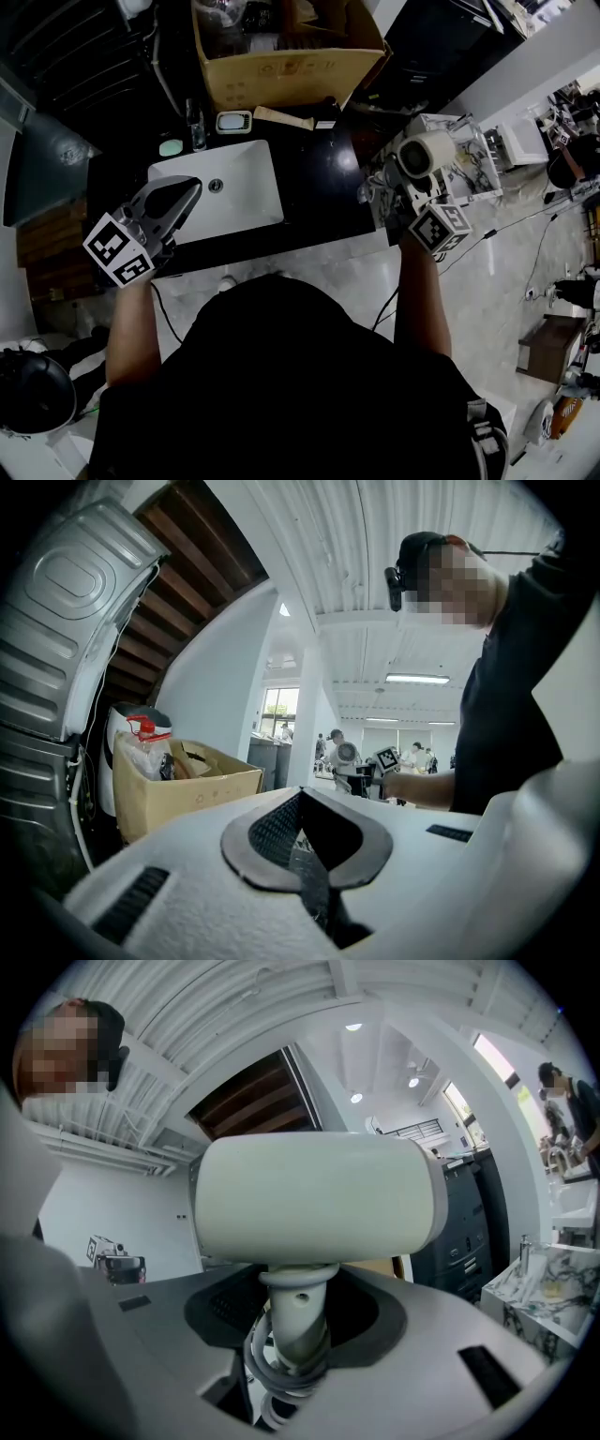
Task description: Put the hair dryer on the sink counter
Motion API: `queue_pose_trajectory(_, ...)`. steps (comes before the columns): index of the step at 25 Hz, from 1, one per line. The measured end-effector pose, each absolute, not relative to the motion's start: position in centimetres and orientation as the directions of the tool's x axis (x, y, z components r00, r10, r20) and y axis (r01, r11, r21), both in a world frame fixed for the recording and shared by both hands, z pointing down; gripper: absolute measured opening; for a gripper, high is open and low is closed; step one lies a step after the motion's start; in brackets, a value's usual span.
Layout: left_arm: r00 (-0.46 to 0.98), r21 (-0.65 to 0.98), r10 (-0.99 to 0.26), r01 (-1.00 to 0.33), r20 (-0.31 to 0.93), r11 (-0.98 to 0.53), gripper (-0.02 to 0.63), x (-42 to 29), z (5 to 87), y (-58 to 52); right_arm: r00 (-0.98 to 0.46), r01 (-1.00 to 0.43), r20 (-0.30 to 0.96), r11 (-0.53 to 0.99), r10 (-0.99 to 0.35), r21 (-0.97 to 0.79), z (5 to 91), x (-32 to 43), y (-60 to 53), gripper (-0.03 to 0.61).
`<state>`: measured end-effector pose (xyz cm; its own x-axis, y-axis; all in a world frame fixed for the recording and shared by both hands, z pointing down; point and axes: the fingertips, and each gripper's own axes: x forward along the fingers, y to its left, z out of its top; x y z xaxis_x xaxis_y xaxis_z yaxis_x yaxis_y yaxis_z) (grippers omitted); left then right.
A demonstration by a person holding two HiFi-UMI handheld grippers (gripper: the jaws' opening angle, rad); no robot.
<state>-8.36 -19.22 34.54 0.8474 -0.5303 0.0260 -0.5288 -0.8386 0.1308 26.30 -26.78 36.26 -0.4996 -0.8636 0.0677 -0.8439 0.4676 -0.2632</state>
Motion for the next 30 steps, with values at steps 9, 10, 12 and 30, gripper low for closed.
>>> queue_pose_trajectory(9, 0.852, 0.110, -0.521, -0.522, 0.044, -0.846, 0.015, -7.8, 35.1, -18.2, -0.476, -0.863, 0.207, 0.409, -0.855, -0.298, 42.6, 26.9, -27.5, 0.189)
queue_pose_trajectory(10, 0.853, 0.107, -0.519, -0.521, 0.048, -0.847, 0.015, -7.5, 35.3, -18.0, -0.478, -0.860, 0.224, 0.399, -0.850, -0.319, 43.4, 27.1, -27.6, 0.189)
queue_pose_trajectory(12, 0.854, 0.109, -0.518, -0.520, 0.053, -0.847, 0.015, -7.0, 35.7, -17.9, -0.474, -0.862, 0.279, 0.374, -0.835, -0.343, 45.4, 27.7, -27.7, 0.189)
queue_pose_trajectory(30, 0.835, 0.178, -0.539, -0.551, 0.112, -0.816, 0.015, -7.1, 39.4, -17.3, -0.444, -0.896, 0.692, 0.294, -0.569, -0.333, 62.6, 27.1, -29.0, 0.187)
